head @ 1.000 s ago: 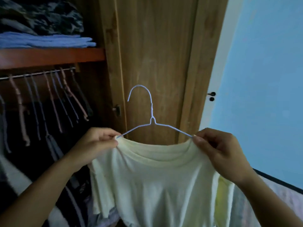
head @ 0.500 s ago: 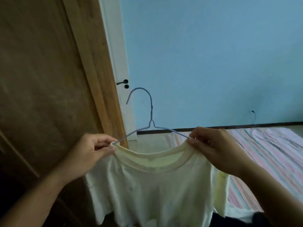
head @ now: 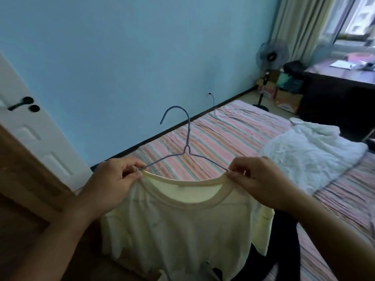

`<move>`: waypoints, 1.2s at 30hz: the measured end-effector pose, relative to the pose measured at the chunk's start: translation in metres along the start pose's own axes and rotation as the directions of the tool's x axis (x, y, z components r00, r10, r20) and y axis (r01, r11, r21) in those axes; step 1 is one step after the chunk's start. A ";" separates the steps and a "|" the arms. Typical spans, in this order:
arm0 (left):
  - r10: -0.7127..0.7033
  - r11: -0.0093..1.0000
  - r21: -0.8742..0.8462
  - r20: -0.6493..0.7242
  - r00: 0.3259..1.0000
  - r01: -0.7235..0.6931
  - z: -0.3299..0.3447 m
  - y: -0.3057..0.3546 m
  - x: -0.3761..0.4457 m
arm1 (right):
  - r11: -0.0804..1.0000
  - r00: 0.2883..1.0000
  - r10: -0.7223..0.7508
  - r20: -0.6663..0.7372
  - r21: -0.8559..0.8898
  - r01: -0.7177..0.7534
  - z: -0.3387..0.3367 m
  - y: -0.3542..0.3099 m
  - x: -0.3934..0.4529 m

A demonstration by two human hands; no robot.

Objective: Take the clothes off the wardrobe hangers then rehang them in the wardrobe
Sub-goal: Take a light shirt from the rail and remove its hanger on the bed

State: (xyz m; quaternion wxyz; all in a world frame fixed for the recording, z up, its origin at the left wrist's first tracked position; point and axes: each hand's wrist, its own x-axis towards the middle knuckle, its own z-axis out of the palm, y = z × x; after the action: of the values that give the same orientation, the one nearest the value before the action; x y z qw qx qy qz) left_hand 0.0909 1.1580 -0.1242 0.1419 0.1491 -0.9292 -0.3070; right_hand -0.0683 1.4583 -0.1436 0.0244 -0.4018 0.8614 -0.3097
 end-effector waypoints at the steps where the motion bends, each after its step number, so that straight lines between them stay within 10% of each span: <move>1: 0.023 1.000 0.000 0.018 1.000 -0.023 0.012 0.001 0.007 | 0.999 0.999 0.035 0.007 -0.022 -0.035 0.001 0.007 -0.008; 24: 0.021 0.992 0.094 0.522 0.852 -0.082 0.406 0.020 0.179 | 0.712 0.676 0.698 0.235 -0.125 -0.691 0.083 0.300 -0.086; 36: -0.068 0.978 0.206 0.497 0.865 -0.041 0.642 0.033 0.279 | 0.473 0.473 0.881 0.005 -0.066 -0.879 0.130 0.520 -0.050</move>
State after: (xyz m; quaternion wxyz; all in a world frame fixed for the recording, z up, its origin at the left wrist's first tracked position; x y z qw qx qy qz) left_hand -0.3992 1.4205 -0.5510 -0.1227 0.0849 -0.9601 -0.2367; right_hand -0.3487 1.6793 -0.5466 0.1853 0.0905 0.9530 -0.2219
